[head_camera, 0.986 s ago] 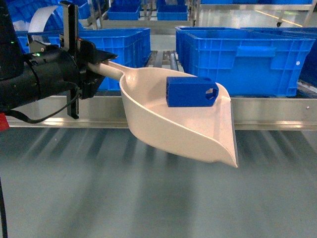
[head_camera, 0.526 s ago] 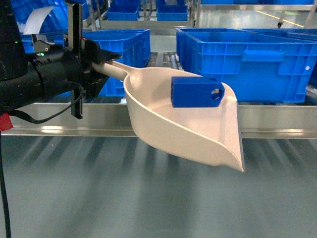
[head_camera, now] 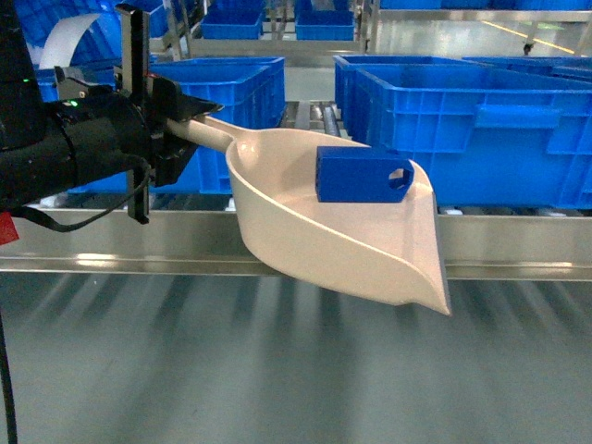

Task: Place part in tray to right shelf

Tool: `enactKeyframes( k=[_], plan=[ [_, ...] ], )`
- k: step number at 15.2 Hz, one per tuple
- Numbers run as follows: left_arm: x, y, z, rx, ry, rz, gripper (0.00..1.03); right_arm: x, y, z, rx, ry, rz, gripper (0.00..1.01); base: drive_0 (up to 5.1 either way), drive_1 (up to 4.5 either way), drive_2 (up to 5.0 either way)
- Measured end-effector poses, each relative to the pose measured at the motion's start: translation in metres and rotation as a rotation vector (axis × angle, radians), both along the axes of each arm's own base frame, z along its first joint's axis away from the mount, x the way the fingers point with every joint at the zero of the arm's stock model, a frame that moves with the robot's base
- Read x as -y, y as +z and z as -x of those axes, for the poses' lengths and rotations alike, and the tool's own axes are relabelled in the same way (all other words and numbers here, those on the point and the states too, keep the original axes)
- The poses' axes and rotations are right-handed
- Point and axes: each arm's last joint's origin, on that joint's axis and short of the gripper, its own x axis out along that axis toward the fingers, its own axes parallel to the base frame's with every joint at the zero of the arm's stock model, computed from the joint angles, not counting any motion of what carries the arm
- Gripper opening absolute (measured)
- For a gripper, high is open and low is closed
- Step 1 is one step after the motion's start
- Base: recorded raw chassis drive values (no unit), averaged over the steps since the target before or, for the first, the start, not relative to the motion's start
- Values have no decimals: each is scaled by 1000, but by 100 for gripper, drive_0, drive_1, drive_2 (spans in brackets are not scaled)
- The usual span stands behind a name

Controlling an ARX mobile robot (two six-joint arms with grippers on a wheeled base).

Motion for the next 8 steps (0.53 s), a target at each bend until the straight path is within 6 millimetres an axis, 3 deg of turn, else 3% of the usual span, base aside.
enactKeyframes(
  k=[8],
  plan=[
    [-1, 0, 0, 2, -1, -1, 13, 0, 0, 0, 2, 0, 0, 98, -5, 418, -427]
  ],
)
